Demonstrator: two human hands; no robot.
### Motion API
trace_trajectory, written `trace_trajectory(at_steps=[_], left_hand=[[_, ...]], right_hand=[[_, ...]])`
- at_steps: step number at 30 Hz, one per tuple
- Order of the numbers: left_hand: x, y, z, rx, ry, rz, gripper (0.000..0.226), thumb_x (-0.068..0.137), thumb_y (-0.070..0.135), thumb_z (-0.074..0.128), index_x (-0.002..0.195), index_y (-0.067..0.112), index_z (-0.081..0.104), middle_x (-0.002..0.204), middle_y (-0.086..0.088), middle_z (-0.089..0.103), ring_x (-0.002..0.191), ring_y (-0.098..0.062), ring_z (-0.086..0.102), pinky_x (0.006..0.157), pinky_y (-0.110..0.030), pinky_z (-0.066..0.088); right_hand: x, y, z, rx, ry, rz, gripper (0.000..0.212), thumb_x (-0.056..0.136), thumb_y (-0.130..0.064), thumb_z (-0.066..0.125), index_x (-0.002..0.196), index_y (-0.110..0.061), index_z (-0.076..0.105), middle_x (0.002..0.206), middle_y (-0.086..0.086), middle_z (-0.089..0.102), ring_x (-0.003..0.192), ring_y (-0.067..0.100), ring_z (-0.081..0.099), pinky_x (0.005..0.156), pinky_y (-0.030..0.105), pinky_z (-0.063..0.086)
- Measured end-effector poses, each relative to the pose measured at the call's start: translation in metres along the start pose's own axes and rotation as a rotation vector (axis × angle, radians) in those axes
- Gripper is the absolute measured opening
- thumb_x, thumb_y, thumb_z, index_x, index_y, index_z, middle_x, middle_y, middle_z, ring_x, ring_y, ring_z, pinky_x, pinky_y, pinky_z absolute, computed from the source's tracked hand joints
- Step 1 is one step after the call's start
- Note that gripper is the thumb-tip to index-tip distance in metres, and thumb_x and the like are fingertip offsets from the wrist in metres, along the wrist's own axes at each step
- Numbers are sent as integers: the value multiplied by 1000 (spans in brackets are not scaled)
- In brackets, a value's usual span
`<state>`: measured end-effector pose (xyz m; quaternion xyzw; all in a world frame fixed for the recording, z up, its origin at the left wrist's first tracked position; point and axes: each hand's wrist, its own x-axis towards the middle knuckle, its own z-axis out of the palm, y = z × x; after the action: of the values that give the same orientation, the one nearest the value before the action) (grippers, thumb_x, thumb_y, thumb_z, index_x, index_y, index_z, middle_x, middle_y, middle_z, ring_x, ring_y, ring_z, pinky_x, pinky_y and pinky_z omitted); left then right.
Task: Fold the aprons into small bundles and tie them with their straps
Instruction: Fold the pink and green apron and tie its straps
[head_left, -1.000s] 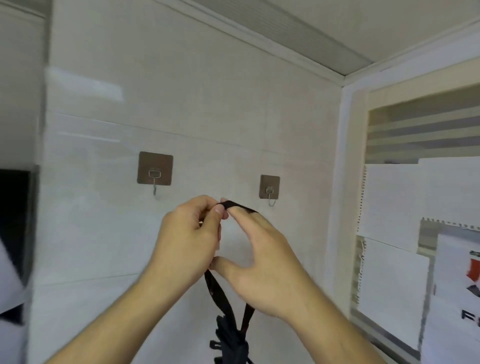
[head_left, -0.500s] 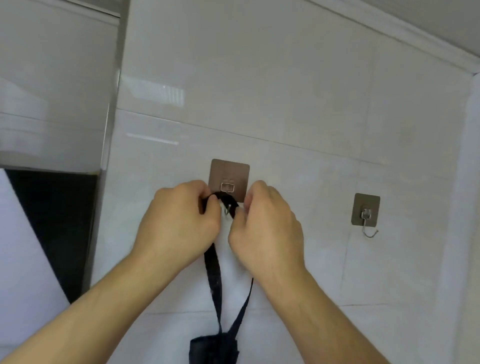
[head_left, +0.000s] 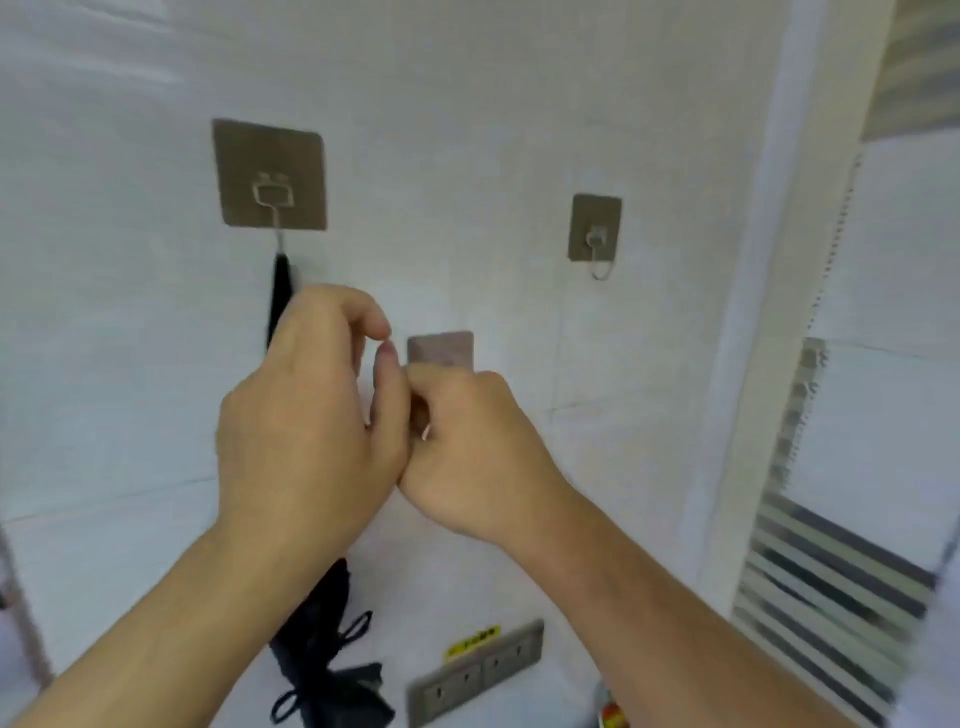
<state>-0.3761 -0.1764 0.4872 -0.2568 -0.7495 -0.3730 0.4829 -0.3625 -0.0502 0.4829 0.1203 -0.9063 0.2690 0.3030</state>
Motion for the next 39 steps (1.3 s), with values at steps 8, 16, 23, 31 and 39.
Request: trace_trajectory(at_steps=[8,16,23,31,39], left_hand=[[-202,106,101,-466,-730,-76,22,92,14,65,101,33,61,80,11,62,76,-7,62,68,-19,46],[-426,229,120,-799,-1139,-152,22,96,11,66,113,25,62,98,13,67,89,3,62,71,-2,44],[-540,282,123,-832,-1287,-275,23,100,11,62,117,26,62,98,14,65,84,-3,63,75,-23,54],[-589,297,103,-790,-1391,-383,23,92,19,59,103,39,64,92,8,70,85,-20,71,79,-47,61],[-591,274,106,-589,-1579,-397,11,83,36,62,88,35,71,88,14,74,85,-15,72,87,-49,60]], right_hand=[[-277,99,-6,185,111,683,15,87,-9,57,93,-20,64,78,-6,66,73,18,63,65,32,52],[-672,109,11,48,1,1597,20,86,-16,55,90,-35,59,82,-9,66,80,17,65,78,39,56],[-856,87,-20,-43,-109,1857,67,86,0,52,150,-19,44,120,8,64,106,30,65,73,34,51],[-875,120,12,-486,-861,1251,126,64,-17,90,161,-39,12,168,13,7,151,45,11,123,60,20],[-871,135,4,-478,-358,1154,16,67,-11,68,79,-18,60,83,2,56,80,29,61,61,33,43]])
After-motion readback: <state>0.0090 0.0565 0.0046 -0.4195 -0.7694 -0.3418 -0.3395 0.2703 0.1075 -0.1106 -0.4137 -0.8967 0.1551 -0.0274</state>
